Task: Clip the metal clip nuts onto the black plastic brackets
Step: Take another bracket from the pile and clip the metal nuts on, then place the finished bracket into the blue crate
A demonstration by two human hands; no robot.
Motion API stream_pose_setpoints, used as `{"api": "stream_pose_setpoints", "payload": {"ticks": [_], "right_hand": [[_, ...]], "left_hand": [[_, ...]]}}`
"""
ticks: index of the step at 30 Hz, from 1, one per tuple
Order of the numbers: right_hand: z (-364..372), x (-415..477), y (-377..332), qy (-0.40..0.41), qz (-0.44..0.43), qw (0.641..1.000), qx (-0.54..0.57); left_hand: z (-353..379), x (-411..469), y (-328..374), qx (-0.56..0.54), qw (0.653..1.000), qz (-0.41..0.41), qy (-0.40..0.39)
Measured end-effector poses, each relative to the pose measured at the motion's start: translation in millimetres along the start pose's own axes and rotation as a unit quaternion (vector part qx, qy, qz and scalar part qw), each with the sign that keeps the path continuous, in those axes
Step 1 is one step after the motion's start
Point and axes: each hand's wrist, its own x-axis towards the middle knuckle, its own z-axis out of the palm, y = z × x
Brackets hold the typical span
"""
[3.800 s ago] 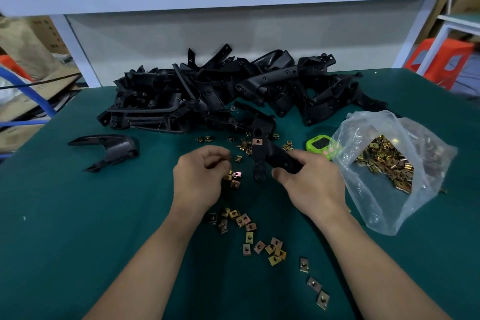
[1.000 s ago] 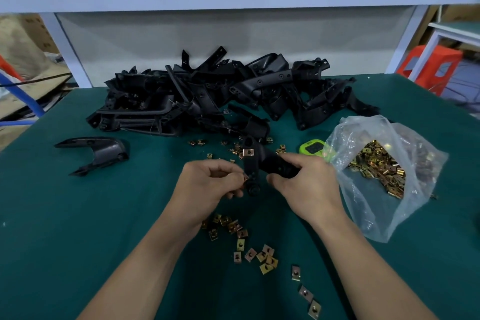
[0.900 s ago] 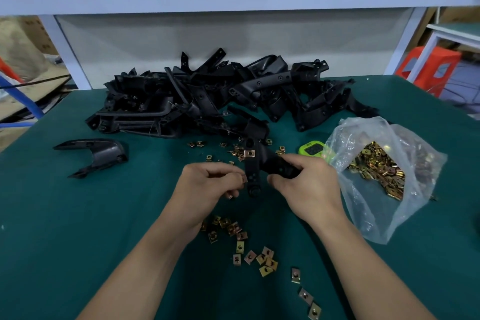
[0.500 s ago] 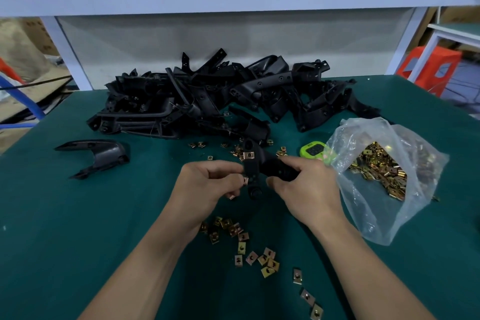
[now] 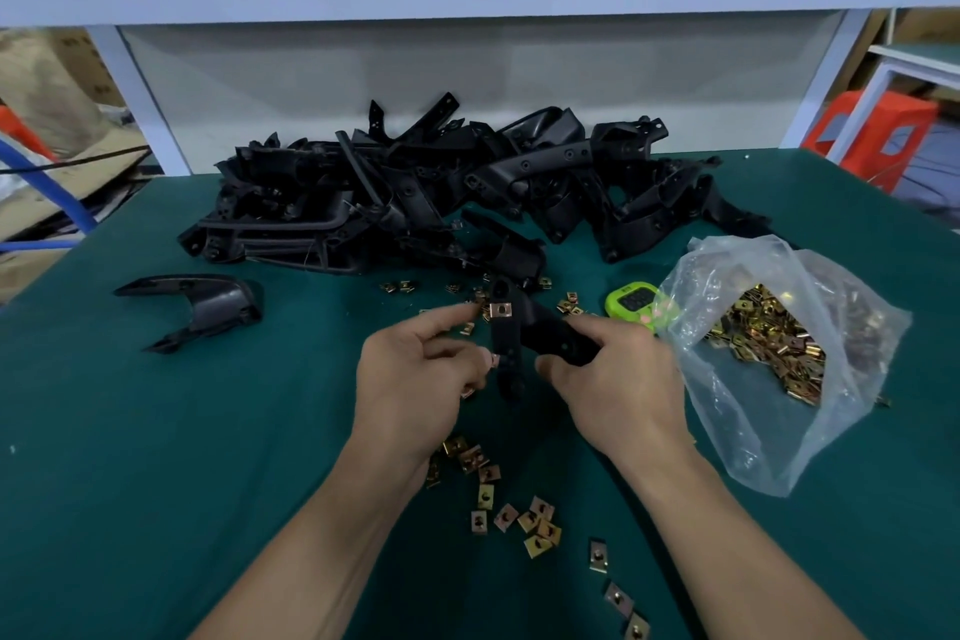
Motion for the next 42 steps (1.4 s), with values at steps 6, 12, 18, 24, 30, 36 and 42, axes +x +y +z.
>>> {"api": "stream_pose_setpoints", "payload": {"ticks": [6,12,18,24,30,36,42], "right_hand": [[2.6,-3.7,-3.2,0.004,0.015,1.0,0.001],[3.3,-7.6,-3.7,0.028,-0.003,0.999,-0.034],[5.9,-9.3,-6.3,0.035,-0.001,0.999,-0.021],[1.9,-2.7,-5.8,0.04,0.037,0.998,0.042],[8.0,-12.1,-10.7,0.035,0.019,0.997,0.071],[10.6,-14.1,-16.2,0.025,0.016,0.999,0.019],[0.7,-27.2,-28.0,-0.015,-0.05,0.998,0.033]], "left_hand": [[7.8,-3.0,-3.3,-0.085,0.994,-0.02,0.072],[7.3,-4.2,-5.8,0.044,0.998,0.012,0.035],[8.5,-6.1,-3.5,0.12,0.991,0.045,0.023],[16.6,-15.6,0.0,0.177,0.979,0.102,-0.013],[21.6,-22.9,-5.6,0.267,0.946,0.172,0.069],[19.2,-17.4,-9.9,0.312,0.929,0.184,0.072],[20.3,-25.7,4.9,0.341,0.906,0.235,0.087]]}}
